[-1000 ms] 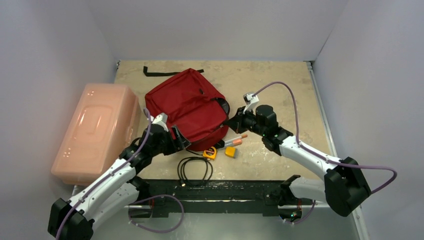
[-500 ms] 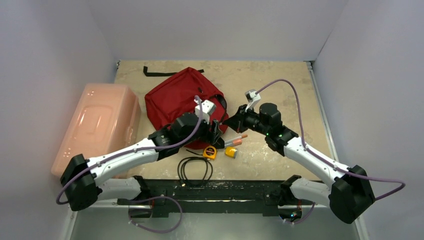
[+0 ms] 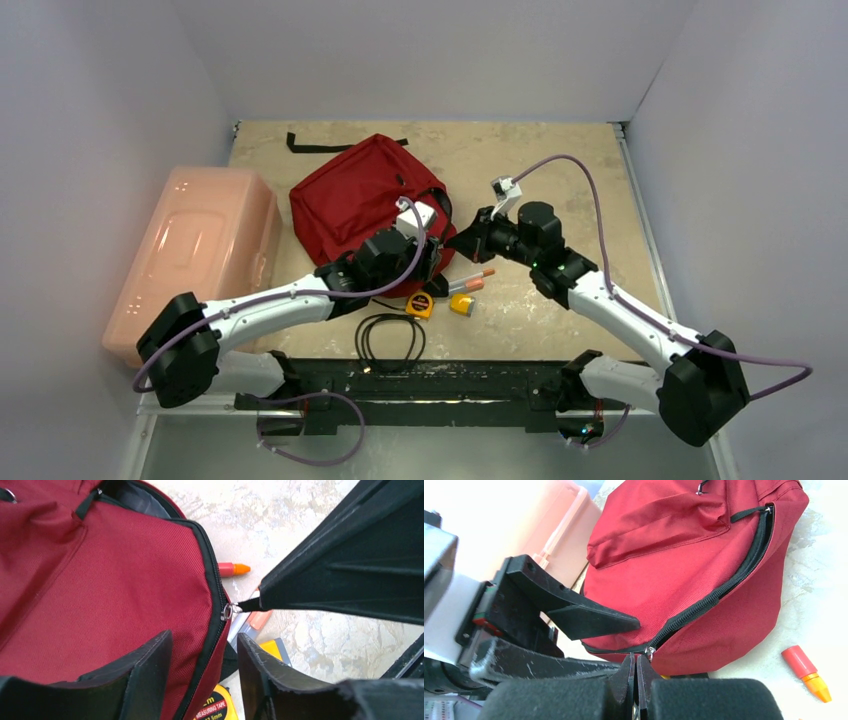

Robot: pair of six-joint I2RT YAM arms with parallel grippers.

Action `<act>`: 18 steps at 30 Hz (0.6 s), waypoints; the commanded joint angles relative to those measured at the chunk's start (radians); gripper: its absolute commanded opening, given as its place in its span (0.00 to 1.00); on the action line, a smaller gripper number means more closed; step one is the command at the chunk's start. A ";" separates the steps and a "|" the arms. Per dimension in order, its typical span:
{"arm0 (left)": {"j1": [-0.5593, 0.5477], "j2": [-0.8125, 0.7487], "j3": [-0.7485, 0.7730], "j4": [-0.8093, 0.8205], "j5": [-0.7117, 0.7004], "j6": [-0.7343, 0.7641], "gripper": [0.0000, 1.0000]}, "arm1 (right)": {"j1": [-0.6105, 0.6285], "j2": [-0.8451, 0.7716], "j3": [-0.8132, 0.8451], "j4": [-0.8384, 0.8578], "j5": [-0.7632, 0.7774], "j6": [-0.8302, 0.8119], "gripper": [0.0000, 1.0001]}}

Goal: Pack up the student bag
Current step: Zip the student bag at the center of the board.

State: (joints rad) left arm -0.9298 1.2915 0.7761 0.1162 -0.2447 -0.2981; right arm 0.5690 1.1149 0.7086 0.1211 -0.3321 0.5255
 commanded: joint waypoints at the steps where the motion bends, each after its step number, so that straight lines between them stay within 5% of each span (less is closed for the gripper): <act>1: -0.003 0.012 -0.025 0.027 0.049 0.003 0.51 | 0.002 -0.008 0.072 0.058 -0.021 0.042 0.00; 5: -0.004 0.032 -0.027 0.003 0.021 0.006 0.29 | 0.002 -0.007 0.084 0.055 -0.002 0.056 0.00; 8: -0.004 0.032 -0.027 -0.028 0.001 0.016 0.01 | 0.003 0.006 0.112 0.019 0.057 0.055 0.00; 18: -0.020 -0.082 -0.104 -0.114 0.068 0.092 0.00 | -0.123 0.099 0.217 -0.082 0.138 0.086 0.00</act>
State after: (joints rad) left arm -0.9390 1.2762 0.7223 0.1032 -0.2146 -0.2539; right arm 0.5388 1.1946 0.8268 -0.0036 -0.2523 0.5934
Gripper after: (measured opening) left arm 0.032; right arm 0.008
